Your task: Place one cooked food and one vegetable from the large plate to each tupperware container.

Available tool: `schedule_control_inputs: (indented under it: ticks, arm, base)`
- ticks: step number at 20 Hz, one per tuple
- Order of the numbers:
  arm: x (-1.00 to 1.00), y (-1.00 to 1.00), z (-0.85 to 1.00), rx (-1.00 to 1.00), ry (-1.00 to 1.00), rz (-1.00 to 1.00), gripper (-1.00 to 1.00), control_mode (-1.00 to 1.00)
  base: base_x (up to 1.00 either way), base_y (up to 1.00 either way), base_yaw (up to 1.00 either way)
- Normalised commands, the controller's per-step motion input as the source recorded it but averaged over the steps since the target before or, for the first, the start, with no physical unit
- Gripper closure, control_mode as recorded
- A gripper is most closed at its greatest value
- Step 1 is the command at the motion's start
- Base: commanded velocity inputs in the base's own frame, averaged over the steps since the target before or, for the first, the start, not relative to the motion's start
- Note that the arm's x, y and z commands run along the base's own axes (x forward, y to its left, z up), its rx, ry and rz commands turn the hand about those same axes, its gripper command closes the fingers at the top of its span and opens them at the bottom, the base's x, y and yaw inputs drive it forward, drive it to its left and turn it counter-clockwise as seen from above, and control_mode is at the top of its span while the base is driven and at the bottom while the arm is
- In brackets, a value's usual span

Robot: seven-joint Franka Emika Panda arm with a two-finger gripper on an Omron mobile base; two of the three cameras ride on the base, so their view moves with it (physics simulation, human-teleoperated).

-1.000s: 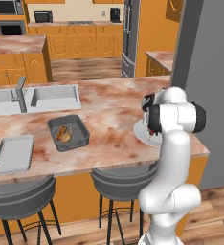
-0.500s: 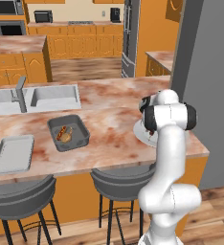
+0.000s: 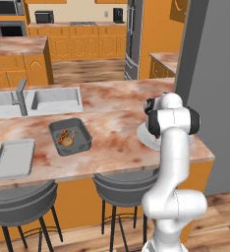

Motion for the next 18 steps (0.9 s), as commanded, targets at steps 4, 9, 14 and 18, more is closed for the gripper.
schedule_control_inputs:
  ticks: [4,9,14,18]
  arm:
    - [0.0,0.05,-0.44,-0.01,0.06,0.0,1.0,-1.0]
    - [-0.43,0.08,-0.17,0.0,0.03,-0.01,1.0,-1.0]
    - [-0.73,0.02,0.39,0.0,0.0,-0.1,1.0,-1.0]
    - [-0.7,0.0,0.6,0.0,0.0,-0.07,1.0,-1.0]
  base:
    - [0.0,0.0,0.0]
    - [0.0,0.0,0.0]
    - [0.0,0.0,0.0]
    - [0.0,0.0,0.0]
